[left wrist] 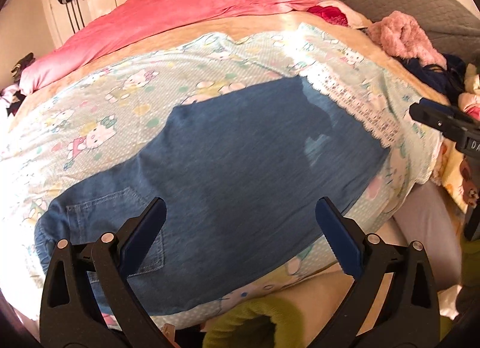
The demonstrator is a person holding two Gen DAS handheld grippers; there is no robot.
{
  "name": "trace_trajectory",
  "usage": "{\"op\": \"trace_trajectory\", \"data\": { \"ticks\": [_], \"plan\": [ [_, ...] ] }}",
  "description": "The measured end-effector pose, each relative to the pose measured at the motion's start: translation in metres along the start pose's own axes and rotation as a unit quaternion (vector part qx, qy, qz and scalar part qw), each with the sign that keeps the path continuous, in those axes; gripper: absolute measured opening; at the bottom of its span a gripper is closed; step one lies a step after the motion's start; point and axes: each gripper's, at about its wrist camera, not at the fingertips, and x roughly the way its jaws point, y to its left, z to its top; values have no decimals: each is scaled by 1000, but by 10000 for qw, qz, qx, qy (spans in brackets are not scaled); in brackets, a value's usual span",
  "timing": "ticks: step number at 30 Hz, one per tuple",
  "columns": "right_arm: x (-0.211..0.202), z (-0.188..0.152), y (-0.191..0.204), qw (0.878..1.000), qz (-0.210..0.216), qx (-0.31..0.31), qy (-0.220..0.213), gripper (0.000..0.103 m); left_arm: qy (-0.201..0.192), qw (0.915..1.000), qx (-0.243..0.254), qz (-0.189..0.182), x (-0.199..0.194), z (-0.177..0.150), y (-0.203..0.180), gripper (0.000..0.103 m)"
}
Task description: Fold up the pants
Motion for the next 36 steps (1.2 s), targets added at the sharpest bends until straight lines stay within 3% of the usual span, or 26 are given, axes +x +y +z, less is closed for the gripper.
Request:
{"op": "trace_trajectory", "data": {
  "ticks": [23,36],
  "plan": [
    [-25,3,-54,9961,-576,539,-405,90,-479,9987,-181,-78,-16,51,9,94],
    [17,-18,-50,9977,-178,637,156,90,-128,9992,221,-296,50,108,-15,94]
  ]
}}
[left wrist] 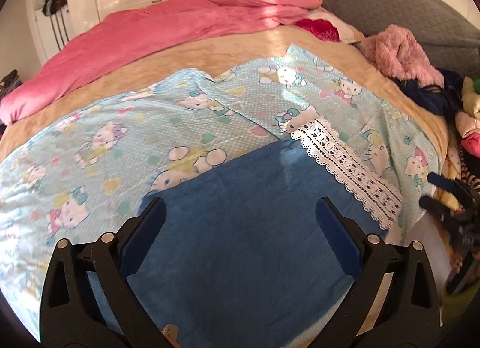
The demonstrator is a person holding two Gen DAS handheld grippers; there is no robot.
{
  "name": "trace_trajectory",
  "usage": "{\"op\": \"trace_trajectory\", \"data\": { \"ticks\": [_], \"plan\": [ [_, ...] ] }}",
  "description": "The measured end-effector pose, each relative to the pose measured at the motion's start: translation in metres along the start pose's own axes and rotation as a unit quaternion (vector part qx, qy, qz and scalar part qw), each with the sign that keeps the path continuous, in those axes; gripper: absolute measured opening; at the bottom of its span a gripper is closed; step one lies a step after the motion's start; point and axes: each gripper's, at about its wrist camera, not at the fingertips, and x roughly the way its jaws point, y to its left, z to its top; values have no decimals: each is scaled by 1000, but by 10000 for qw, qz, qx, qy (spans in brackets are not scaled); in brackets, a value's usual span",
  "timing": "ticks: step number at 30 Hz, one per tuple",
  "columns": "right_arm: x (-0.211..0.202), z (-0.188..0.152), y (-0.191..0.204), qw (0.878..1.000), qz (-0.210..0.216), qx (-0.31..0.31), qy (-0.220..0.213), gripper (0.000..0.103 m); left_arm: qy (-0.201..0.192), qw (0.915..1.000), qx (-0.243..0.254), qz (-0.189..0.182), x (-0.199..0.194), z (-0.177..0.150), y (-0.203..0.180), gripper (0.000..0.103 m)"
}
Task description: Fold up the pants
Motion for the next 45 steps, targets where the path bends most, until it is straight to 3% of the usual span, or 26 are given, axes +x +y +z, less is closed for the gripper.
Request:
{"op": "trace_trajectory", "data": {
  "ticks": [10,18,23,29,32,34,35,37,39,42,45],
  "plan": [
    [32,-8,16,9989,320,-65,346,90,242,9988,377,-172,58,31,-12,94],
    [52,-12,16,9980,343,-5,527,90,364,9975,338,-513,103,32,-17,93],
    [62,-13,13,9977,357,75,568,90,348,9956,640,-590,118,46,-20,93],
    [66,-11,16,9972,536,102,515,94,681,9908,888,-765,149,54,-26,81],
    [68,-8,17,9965,662,167,489,94,921,9886,833,-845,165,47,-25,72],
    [71,-7,18,9965,651,152,506,91,872,9900,744,-828,167,43,-24,70],
    [71,-7,20,9968,621,103,497,86,852,9902,728,-830,166,42,-25,67],
    [71,-6,25,9968,635,-9,484,67,806,9901,712,-898,162,41,-27,37],
    [73,-5,29,9953,802,-23,541,45,767,9892,723,-1017,157,41,-31,20],
    [73,-3,41,9947,896,-136,477,30,745,9908,656,-921,155,39,-34,17],
    [71,1,55,9935,1012,-225,470,28,705,9909,342,-1094,151,36,-25,11]
  ]
}}
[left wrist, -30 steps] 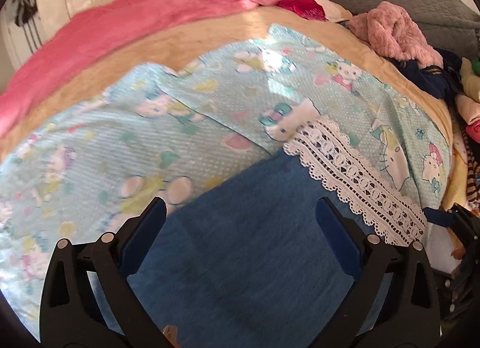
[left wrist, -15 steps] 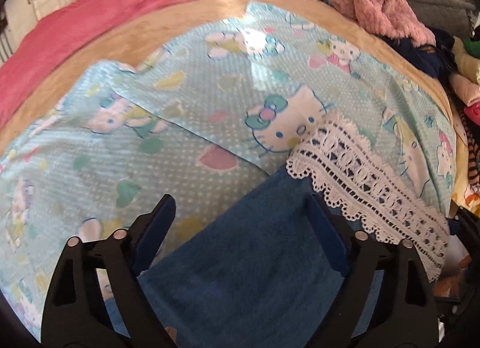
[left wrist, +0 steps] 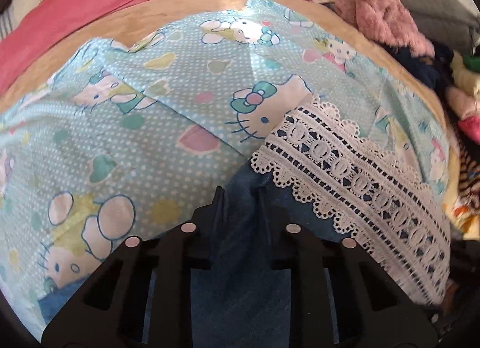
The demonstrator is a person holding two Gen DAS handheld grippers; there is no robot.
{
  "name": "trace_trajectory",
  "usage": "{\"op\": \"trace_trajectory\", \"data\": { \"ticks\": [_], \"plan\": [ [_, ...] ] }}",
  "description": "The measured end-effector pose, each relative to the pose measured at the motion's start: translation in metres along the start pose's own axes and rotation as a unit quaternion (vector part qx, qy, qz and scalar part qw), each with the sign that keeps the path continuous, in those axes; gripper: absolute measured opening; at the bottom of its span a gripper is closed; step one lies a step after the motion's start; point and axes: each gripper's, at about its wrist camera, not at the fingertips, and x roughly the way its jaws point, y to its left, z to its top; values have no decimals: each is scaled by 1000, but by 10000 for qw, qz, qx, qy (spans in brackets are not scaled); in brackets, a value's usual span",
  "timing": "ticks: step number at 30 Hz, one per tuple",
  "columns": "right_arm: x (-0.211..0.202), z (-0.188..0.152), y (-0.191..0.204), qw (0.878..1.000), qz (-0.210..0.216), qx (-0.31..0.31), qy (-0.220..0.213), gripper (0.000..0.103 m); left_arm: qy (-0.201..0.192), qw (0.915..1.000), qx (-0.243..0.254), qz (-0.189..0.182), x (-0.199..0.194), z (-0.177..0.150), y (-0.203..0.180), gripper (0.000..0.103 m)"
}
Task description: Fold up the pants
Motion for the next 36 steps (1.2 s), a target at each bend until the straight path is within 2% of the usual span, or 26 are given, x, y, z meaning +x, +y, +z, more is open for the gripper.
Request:
{"op": "trace_trajectory", "data": {
  "ticks": [2,7,12,14,15,18,21,25,29,31,33,36],
  "plan": [
    [-2,4,12,9999,29,-162,-33,28,-54,9997,-170,-155,-6,-2,8,6],
    [-4,15,55,9970,122,-751,-104,28,-309,9952,-726,-573,-37,-14,37,6],
    [4,12,110,9869,195,-1602,-23,28,-584,9889,-1333,-290,-90,-51,90,6],
    [12,2,136,9794,235,-2005,77,28,-687,9853,-1540,-272,-113,-71,107,7],
    [17,-3,147,9750,204,-2210,126,28,-740,9833,-1639,-264,-122,-79,114,10],
    [33,-24,182,9591,120,-2809,321,28,-929,9745,-1998,-427,-148,-109,133,30],
    [48,-50,212,9391,-7,-3391,551,28,-1040,9671,-2219,-689,-162,-134,142,35],
    [57,-71,227,9187,-409,-3890,549,32,-1137,9649,-2130,-1032,-167,-150,131,47],
    [51,-76,227,9206,-386,-3852,506,36,-1153,9645,-1940,-1368,-167,-154,113,57],
    [46,-77,223,9273,-239,-3702,491,39,-1126,9687,-1713,-1401,-167,-149,100,63],
    [38,-76,217,9352,-68,-3514,447,49,-1106,9734,-1421,-1416,-169,-143,87,68],
    [17,-76,198,9496,254,-3115,253,54,-1005,9814,-1028,-1274,-170,-135,68,74]
  ]
}}
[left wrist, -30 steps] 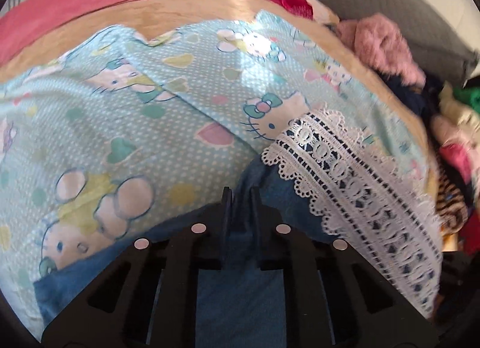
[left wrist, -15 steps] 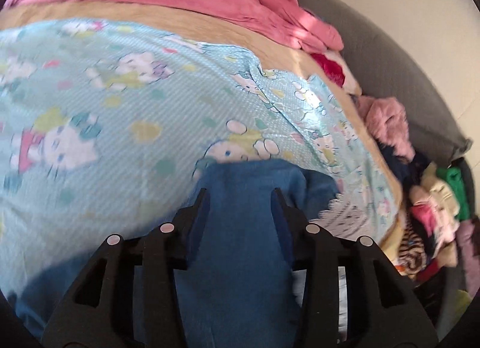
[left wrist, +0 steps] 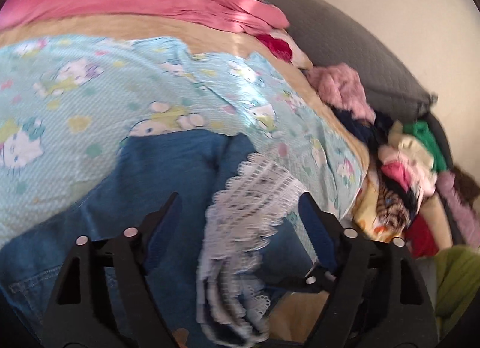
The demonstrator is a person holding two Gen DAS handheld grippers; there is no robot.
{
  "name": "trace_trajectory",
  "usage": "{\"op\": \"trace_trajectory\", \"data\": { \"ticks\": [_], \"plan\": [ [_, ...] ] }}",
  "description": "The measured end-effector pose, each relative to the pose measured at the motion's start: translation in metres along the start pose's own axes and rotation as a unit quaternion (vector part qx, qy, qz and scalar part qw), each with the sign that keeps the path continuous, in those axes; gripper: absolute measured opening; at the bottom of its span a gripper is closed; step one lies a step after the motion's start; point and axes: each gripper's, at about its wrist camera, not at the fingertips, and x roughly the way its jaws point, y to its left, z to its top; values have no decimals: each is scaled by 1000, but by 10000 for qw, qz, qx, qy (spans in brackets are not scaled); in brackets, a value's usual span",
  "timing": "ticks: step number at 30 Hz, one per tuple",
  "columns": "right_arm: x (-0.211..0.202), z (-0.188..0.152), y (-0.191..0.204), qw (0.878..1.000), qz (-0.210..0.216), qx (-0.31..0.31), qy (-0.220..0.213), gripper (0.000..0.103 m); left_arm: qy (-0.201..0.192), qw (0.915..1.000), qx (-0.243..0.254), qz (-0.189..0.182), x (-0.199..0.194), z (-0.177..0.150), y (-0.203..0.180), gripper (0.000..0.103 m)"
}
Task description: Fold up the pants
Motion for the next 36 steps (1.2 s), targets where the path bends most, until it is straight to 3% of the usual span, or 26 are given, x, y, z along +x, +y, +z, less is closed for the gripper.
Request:
{"op": "trace_trajectory", "data": {
  "ticks": [4,8,9,11,15,16,17,18,21,22,26,29,36],
  "plan": [
    [-25,-21,-26,9979,148,592,-214,57,318,9976,520,333,19,10,-26,79],
    [-38,-38,-43,9938,323,1007,-331,60,856,9885,1052,673,54,19,-51,83],
    [-40,-39,-42,9939,320,996,-350,61,1008,9859,1142,688,62,19,-56,90],
    [-41,-42,-42,9945,301,935,-372,62,1296,9785,1375,825,80,19,-65,93],
    [-44,-45,-42,9934,376,989,-444,65,1649,9531,1894,1689,116,14,-71,93],
    [-47,-46,-39,9934,354,993,-451,66,1617,9521,1885,1786,121,15,-69,87],
    [-47,-46,-40,9933,357,1005,-451,66,1589,9546,1802,1762,121,16,-66,79],
    [-46,-46,-41,9931,386,1018,-443,66,1540,9646,1507,1521,119,19,-58,58],
    [-44,-39,-40,9937,342,959,-460,66,1258,9865,531,909,102,27,-25,48],
    [-38,-35,-35,9941,324,915,-476,66,1176,9900,256,740,95,29,-14,46],
    [-28,-12,-18,9972,220,430,-570,66,880,9935,-710,99,65,24,37,46],
    [-12,5,2,9988,196,-107,-434,66,775,9914,-1048,-110,51,19,56,49],
    [16,22,32,9965,-60,-818,-140,66,676,9869,-1368,-526,49,13,68,70]
  ]
}}
